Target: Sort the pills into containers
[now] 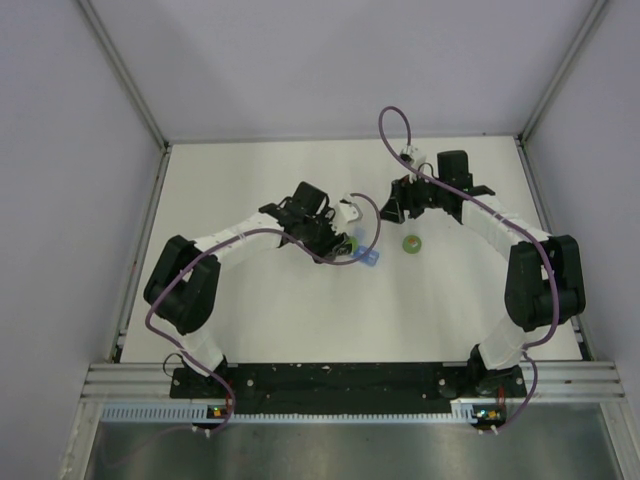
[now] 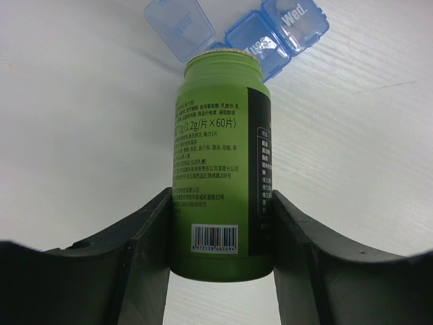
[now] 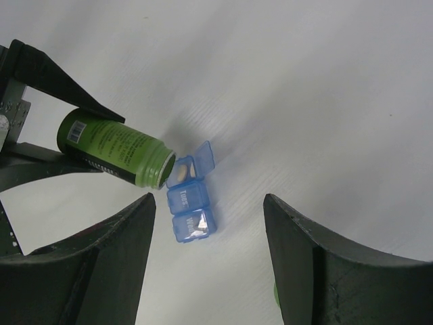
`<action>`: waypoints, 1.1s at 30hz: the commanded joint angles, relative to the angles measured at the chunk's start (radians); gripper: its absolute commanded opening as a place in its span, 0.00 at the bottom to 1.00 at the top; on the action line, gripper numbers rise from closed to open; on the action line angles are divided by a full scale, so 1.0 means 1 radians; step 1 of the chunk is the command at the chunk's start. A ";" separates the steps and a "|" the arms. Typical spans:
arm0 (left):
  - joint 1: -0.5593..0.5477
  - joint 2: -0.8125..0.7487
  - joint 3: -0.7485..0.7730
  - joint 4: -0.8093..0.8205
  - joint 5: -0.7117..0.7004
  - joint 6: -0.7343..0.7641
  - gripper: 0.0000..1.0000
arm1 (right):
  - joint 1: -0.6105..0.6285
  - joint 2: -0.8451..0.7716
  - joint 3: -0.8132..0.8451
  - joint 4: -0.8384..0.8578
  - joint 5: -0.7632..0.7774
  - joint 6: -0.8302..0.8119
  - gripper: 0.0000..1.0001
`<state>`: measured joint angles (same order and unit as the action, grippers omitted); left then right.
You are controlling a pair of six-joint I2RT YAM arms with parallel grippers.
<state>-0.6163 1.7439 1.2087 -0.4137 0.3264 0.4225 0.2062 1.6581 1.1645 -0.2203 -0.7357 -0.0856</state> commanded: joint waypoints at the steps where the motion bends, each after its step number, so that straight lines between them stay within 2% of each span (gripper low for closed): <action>1: -0.008 0.002 0.051 -0.007 -0.012 0.015 0.00 | -0.011 -0.023 -0.003 0.035 -0.022 -0.002 0.65; 12: -0.019 0.028 0.087 -0.050 -0.027 0.019 0.00 | -0.013 -0.020 -0.002 0.033 -0.024 0.000 0.65; 33: -0.020 0.016 0.068 -0.034 -0.032 0.015 0.00 | -0.011 -0.018 -0.006 0.035 -0.024 0.000 0.65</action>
<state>-0.6338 1.7798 1.2587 -0.4793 0.2893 0.4290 0.2062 1.6581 1.1645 -0.2203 -0.7383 -0.0853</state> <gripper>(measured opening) 0.570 0.647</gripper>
